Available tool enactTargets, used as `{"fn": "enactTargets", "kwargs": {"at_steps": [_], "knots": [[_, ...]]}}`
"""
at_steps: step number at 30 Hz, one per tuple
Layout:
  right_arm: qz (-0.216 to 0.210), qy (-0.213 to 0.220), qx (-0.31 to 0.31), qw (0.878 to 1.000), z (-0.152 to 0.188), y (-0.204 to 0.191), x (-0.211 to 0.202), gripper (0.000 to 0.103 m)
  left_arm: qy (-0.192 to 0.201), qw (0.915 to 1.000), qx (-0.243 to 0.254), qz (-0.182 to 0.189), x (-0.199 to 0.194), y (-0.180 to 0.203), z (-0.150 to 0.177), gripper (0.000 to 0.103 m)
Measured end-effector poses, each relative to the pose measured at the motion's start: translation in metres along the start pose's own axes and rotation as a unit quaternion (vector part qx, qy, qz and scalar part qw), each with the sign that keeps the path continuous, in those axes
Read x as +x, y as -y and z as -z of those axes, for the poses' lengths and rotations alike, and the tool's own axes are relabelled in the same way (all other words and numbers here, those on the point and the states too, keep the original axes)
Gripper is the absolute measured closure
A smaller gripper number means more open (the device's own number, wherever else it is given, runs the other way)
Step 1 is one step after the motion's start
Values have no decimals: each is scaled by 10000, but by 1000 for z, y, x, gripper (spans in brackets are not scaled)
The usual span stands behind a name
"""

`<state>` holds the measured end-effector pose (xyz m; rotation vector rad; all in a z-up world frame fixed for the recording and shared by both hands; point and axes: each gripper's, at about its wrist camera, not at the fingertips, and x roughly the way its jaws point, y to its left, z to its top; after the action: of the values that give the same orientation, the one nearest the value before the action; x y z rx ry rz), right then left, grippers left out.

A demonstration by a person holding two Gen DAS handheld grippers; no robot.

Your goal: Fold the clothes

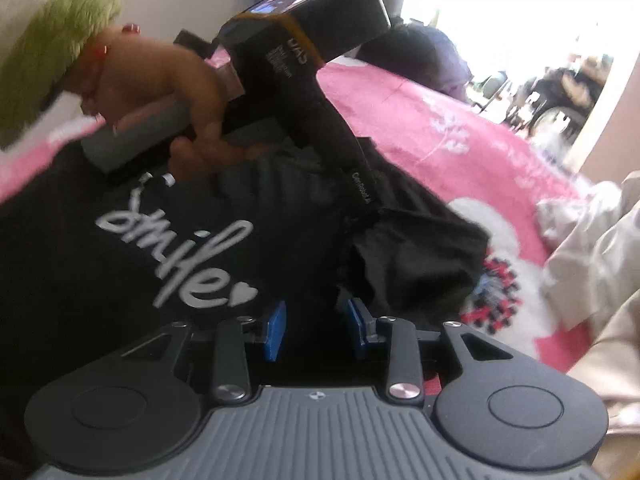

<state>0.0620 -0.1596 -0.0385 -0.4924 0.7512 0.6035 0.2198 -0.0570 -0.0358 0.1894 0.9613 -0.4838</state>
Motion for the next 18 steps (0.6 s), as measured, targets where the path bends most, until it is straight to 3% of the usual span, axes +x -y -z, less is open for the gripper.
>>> {"fn": "enactTargets", "kwargs": {"at_steps": [5, 8, 9, 11, 13, 18], "knots": [[254, -59, 4, 9997, 2, 0, 3, 68, 43, 9996, -95, 244, -6, 1, -1, 77], [355, -108, 39, 9993, 4, 2, 6, 68, -21, 9998, -17, 194, -3, 3, 2, 77], [321, -132, 73, 9994, 5, 3, 8, 70, -38, 9998, -18, 176, -2, 3, 3, 78], [255, -160, 94, 9995, 7, 5, 11, 82, -20, 9999, -16, 171, -1, 3, 5, 93], [210, -129, 121, 9996, 8, 7, 9, 96, 26, 9999, 16, 130, -3, 3, 4, 100], [69, 85, 73, 9999, 3, 4, -2, 98, 155, 9998, 71, 130, -12, -3, 0, 103]]}}
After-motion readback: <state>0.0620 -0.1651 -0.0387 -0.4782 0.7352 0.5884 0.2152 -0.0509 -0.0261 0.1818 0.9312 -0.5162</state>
